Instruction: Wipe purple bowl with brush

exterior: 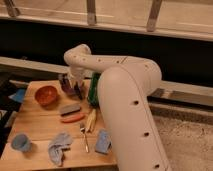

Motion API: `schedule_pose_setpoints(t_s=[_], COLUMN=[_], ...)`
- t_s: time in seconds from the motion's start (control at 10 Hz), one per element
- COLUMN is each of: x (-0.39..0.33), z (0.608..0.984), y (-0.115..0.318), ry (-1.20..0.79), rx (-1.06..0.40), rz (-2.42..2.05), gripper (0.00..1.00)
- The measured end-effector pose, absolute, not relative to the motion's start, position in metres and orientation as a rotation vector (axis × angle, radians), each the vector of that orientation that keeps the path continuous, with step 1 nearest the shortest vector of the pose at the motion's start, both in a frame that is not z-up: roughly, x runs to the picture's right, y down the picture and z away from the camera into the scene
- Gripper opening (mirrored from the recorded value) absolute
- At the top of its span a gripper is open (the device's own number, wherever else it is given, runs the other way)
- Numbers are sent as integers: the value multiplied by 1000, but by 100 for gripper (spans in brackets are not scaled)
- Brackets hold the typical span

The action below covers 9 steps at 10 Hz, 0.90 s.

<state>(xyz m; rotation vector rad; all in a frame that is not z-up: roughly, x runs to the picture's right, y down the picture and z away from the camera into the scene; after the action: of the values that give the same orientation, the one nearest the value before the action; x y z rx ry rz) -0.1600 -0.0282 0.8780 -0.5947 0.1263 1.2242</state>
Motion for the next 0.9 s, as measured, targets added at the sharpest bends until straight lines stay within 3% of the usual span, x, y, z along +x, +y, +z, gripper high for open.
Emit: schedule_pose_setpoints(t_s=[0.4,0.9], x=[-126,-132], z=[878,907], y=[-12,-49], ry=[201,192], rx=[-595,-558], rz=[1266,1271], gripper=[0,0])
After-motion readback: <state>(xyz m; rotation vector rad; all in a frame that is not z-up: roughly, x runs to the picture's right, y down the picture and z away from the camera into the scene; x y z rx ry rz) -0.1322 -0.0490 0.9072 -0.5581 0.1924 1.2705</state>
